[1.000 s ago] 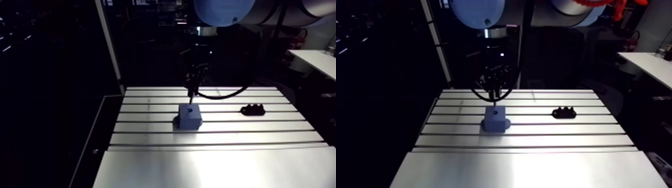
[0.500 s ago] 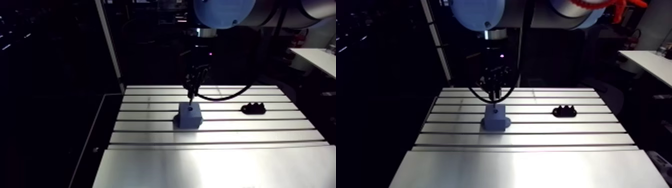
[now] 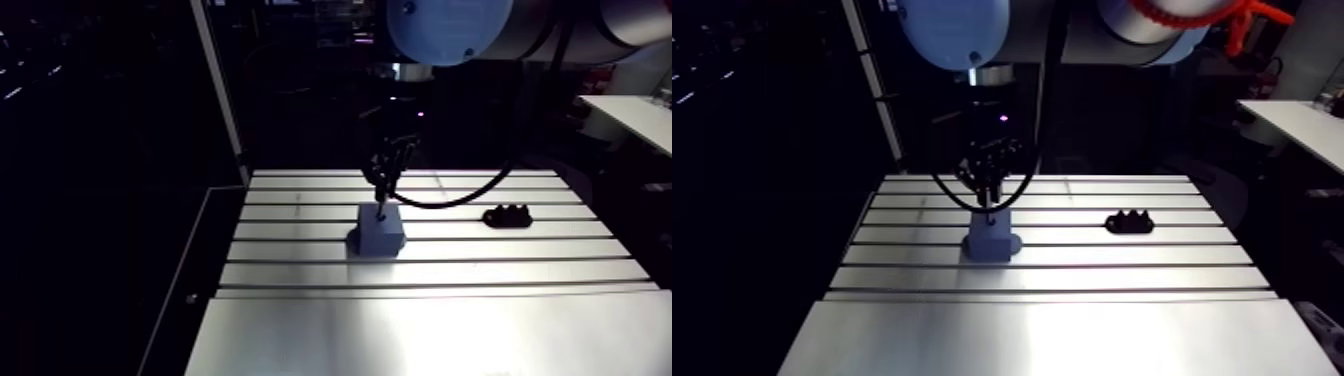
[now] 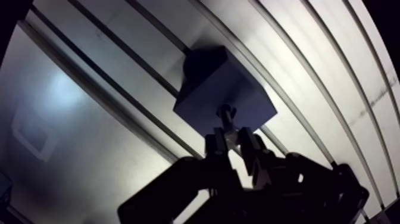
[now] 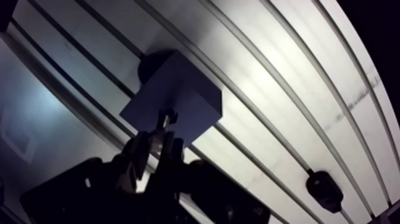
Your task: Pick up the M10 bolt and insert it into the hex recess until seated.
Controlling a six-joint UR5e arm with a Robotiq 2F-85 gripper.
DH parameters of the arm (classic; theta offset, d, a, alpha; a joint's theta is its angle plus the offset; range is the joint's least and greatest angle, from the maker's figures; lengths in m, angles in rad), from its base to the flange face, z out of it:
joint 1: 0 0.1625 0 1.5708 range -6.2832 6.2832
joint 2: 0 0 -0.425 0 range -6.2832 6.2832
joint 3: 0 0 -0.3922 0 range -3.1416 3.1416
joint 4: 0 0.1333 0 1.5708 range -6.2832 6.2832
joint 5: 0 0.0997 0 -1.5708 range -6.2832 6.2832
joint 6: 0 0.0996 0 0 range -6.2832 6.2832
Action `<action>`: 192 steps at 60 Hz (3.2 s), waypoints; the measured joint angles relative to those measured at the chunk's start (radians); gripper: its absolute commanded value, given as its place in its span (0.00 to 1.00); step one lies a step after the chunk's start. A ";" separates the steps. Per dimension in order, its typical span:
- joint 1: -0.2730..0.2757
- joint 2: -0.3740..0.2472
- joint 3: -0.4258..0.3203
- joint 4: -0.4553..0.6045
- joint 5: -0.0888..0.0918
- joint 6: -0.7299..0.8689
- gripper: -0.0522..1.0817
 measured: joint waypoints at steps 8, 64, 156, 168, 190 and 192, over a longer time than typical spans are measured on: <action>0.000 0.001 0.000 0.000 0.000 -0.002 0.87; 0.000 0.004 0.010 -0.025 0.000 -0.007 0.87; -0.002 0.013 0.015 -0.026 -0.002 -0.009 0.86; -0.001 0.017 0.013 -0.027 -0.002 -0.008 0.86; -0.001 0.020 0.010 -0.026 -0.003 -0.009 0.86; -0.002 0.021 0.010 -0.026 -0.003 -0.009 0.86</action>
